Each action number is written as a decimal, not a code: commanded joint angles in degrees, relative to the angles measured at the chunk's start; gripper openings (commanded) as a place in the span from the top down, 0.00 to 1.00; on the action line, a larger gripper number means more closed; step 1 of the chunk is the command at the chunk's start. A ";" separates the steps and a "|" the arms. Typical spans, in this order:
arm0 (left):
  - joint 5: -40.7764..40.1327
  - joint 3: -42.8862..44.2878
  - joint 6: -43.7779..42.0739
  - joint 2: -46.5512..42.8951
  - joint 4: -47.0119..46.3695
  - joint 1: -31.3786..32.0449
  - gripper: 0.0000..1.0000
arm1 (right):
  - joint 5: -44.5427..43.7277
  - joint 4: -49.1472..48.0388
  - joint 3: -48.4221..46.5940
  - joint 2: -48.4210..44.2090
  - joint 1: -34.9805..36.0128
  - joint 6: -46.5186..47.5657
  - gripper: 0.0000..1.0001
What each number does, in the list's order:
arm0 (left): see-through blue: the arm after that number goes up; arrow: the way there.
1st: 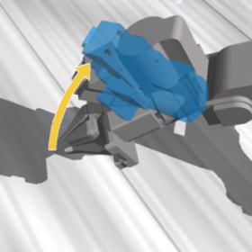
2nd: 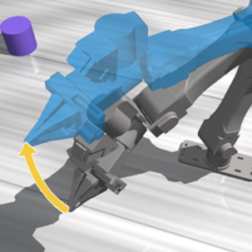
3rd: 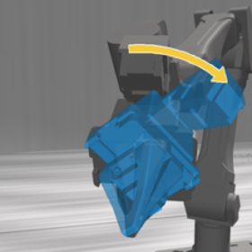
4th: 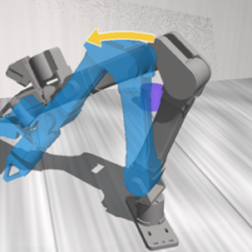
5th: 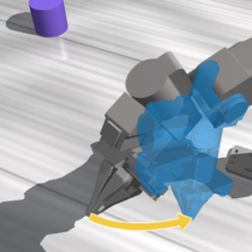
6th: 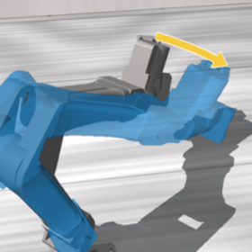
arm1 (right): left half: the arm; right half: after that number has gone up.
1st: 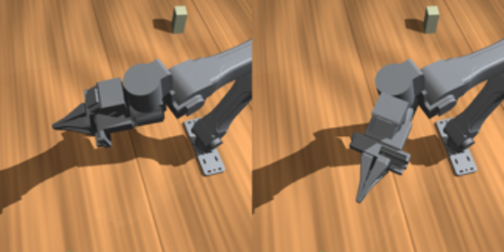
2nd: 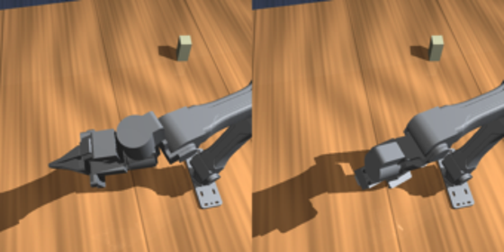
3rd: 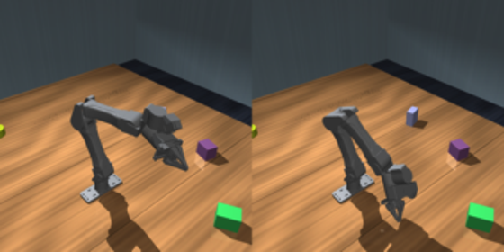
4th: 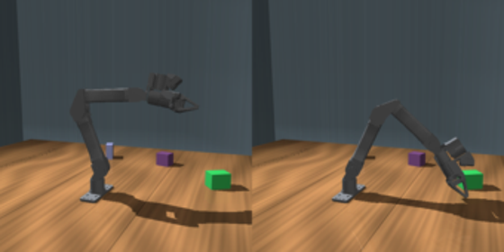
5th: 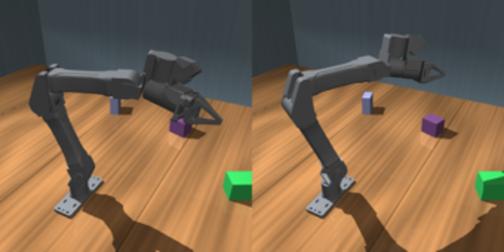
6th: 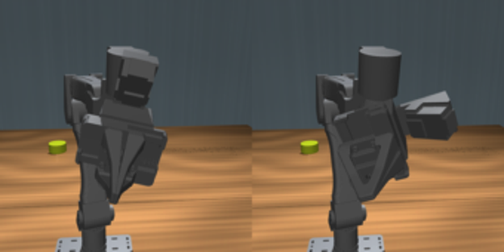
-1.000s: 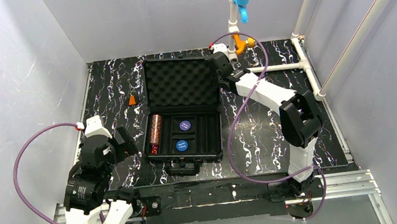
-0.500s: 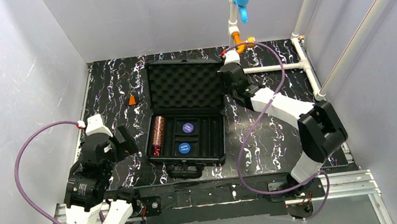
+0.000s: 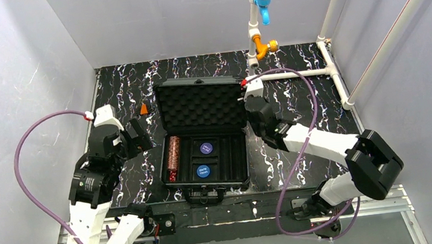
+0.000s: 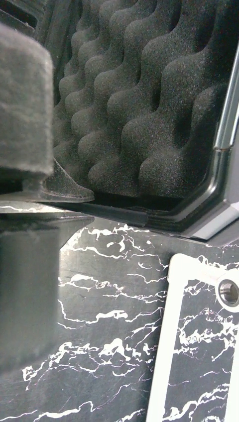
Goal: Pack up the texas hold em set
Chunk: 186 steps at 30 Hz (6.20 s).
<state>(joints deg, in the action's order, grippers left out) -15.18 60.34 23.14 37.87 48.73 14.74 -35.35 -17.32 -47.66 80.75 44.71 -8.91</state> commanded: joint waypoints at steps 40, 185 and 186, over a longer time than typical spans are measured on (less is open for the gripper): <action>8.72 12.86 0.84 15.62 -3.45 -0.25 0.01 | -40.47 -24.68 17.27 9.05 39.54 23.42 0.96; 32.72 -25.93 18.67 -0.31 -10.23 1.00 0.37 | 29.71 27.31 -14.56 14.90 15.80 -21.06 0.69; 32.74 -26.68 19.37 -0.52 -10.68 1.65 0.38 | 29.81 26.73 -13.35 15.02 15.77 -21.48 0.70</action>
<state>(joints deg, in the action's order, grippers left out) 13.06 36.75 37.85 37.76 40.80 14.79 -7.86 9.58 -66.92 94.17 60.60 -27.88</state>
